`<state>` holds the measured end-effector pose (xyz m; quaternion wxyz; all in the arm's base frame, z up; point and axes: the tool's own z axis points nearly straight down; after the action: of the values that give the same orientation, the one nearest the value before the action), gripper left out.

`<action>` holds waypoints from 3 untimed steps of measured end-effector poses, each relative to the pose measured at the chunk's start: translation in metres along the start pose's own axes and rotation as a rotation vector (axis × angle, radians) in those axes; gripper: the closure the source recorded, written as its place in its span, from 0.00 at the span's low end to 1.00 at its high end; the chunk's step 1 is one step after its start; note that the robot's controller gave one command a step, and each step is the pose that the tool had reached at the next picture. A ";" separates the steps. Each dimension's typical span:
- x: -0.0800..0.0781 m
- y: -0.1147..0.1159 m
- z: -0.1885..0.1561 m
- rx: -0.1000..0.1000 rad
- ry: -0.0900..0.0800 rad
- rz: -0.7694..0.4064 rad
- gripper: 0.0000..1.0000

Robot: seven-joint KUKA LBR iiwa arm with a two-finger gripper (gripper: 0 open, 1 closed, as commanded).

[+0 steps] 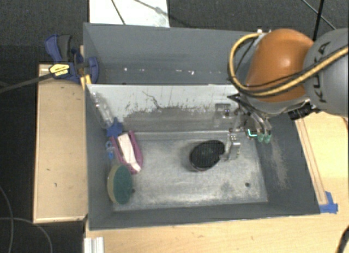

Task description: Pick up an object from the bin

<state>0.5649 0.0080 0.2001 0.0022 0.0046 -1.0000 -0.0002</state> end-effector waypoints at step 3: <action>-0.017 -0.040 0.129 0.002 -0.010 0.088 0.00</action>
Offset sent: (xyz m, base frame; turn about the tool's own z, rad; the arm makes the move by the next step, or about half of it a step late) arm -0.0094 0.0176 -0.0793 0.1499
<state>0.5817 -0.0319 0.0709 -0.0029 -0.0391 -0.9992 0.0007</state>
